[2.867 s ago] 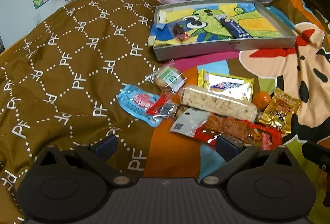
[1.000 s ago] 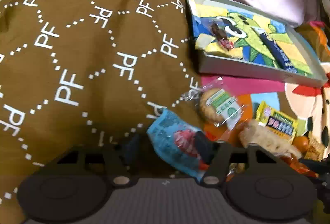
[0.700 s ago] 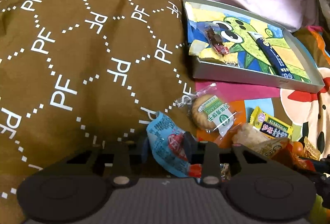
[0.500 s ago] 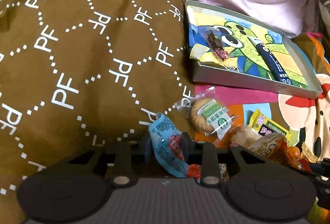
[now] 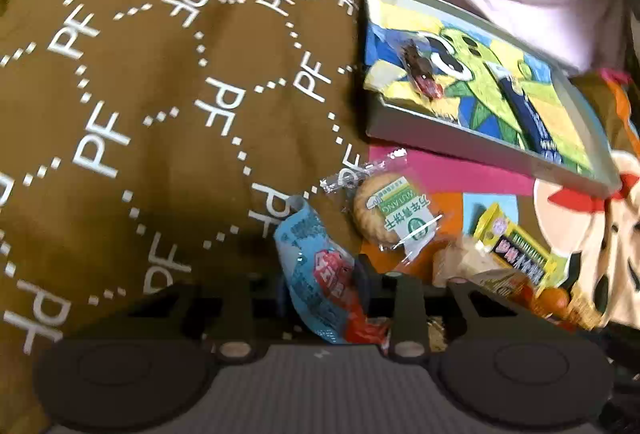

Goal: Organize snacks
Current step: 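Grasp the red spicy-strip packet with the right tool while the left tool grasps the blue candy packet, then lift both held packets and carry them over the grey tray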

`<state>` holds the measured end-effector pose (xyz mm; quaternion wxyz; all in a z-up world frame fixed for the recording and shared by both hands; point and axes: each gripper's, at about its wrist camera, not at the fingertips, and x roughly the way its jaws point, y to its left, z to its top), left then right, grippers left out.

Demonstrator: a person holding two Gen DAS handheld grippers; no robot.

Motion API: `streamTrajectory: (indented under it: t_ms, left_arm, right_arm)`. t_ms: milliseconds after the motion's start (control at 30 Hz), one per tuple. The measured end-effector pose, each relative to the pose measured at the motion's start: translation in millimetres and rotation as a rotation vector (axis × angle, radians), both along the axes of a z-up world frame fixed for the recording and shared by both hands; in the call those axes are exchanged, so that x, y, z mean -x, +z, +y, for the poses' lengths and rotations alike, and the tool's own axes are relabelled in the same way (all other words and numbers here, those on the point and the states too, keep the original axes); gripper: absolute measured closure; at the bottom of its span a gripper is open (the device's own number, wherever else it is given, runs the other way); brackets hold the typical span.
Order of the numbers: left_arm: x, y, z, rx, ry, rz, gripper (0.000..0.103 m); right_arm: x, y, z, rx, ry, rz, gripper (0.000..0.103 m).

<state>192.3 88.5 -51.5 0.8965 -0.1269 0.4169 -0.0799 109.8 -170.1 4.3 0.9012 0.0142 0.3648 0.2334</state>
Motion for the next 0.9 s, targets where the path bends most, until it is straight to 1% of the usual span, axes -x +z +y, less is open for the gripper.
streamTrajectory:
  t_ms: [67,133,233,467,633,767,900]
  left_arm:
    - [3,5,-2,-0.002,0.009,-0.002,0.073]
    - [8,11,-5,-0.011,0.012,-0.013,0.079]
    - [14,22,-12,-0.029,0.01,-0.027,0.085]
    - [27,42,-27,-0.125,0.034,-0.045,0.087]
    - [38,60,-30,-0.183,0.056,-0.088,0.088]
    - [49,78,-42,-0.246,0.055,-0.128,0.087]
    - [59,94,-58,-0.288,0.04,-0.178,0.087]
  right_arm:
    - [3,1,3,0.023,0.005,-0.014,0.078]
    - [6,3,7,0.047,0.011,-0.033,0.079]
    - [10,6,8,0.055,0.013,-0.048,0.081]
    - [17,17,7,0.044,0.008,-0.063,0.086]
    - [23,28,3,0.018,0.004,-0.083,0.09]
    - [27,36,1,0.009,0.004,-0.103,0.09]
    - [31,43,-3,-0.002,-0.005,-0.118,0.09]
